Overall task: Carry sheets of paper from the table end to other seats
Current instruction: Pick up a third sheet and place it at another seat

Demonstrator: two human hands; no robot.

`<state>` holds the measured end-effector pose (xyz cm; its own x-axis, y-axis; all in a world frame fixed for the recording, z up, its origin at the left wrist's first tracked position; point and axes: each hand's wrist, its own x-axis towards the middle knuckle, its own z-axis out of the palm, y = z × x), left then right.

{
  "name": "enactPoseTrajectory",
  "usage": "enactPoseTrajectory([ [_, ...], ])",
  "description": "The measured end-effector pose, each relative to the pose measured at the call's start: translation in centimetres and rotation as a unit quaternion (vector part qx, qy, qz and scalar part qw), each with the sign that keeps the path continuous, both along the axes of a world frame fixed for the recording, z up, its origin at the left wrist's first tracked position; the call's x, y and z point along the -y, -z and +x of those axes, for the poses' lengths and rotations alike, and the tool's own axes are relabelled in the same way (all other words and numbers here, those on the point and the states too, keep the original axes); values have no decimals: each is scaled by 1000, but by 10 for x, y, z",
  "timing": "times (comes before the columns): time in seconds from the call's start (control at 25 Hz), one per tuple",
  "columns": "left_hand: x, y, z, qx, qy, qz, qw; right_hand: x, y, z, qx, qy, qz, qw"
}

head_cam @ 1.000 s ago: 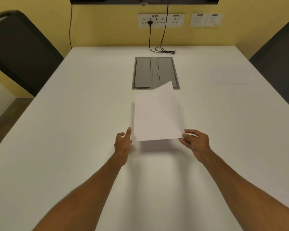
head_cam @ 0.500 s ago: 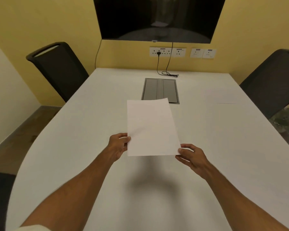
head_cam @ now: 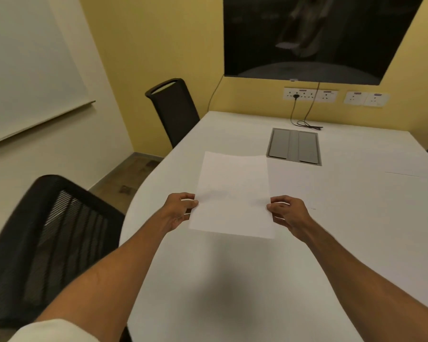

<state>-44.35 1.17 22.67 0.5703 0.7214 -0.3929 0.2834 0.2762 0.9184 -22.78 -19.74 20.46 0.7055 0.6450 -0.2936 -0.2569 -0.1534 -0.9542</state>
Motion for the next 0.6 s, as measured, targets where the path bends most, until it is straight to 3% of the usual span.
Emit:
enactPoseTrajectory([
  [0.36, -47, -43, -154, -26, -17, 54, 998, -45, -32, -162, 6, 20, 44, 999],
  [0.6, -78, -44, -186, -26, 17, 61, 998, -58, -27, -214, -25, 57, 63, 996],
])
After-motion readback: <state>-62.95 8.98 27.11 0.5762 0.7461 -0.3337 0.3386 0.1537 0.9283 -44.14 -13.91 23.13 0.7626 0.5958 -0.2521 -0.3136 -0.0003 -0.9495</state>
